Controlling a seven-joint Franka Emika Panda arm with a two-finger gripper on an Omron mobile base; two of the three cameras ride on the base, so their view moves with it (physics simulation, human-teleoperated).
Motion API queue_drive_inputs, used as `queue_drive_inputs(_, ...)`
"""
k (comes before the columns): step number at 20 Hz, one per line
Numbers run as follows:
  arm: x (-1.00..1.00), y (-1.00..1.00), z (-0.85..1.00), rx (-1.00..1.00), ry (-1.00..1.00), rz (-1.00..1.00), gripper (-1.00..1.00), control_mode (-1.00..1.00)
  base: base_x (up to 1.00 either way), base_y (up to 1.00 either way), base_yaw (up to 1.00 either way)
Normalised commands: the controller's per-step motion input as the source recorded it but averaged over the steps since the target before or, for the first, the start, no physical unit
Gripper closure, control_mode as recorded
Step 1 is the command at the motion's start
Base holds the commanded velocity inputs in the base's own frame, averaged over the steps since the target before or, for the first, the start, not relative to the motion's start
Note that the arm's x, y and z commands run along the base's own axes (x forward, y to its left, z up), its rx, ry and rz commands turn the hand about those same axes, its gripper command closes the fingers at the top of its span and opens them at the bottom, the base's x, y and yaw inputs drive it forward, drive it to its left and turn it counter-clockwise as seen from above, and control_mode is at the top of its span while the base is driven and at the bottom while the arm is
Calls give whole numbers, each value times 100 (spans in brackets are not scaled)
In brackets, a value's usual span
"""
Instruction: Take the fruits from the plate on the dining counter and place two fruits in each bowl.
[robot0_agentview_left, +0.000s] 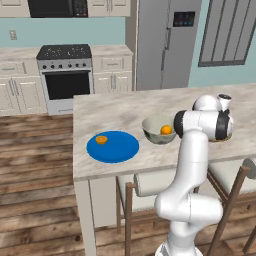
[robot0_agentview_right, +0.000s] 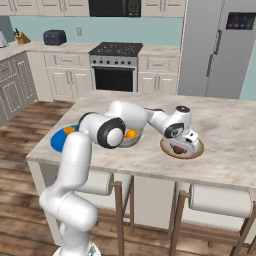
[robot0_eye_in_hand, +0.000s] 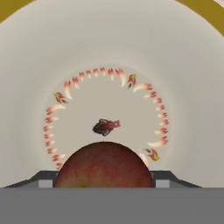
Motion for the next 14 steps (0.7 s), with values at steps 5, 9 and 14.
queue_drive_inputs(5, 10, 0, 0, 0, 2, 0, -100, -100, 0, 0, 0)
queue_drive_inputs(9, 8, 0, 0, 0, 7, 0, -100, -100, 0, 0, 0)
queue_drive_inputs(14, 9, 0, 0, 0, 4, 0, -100, -100, 0, 0, 0)
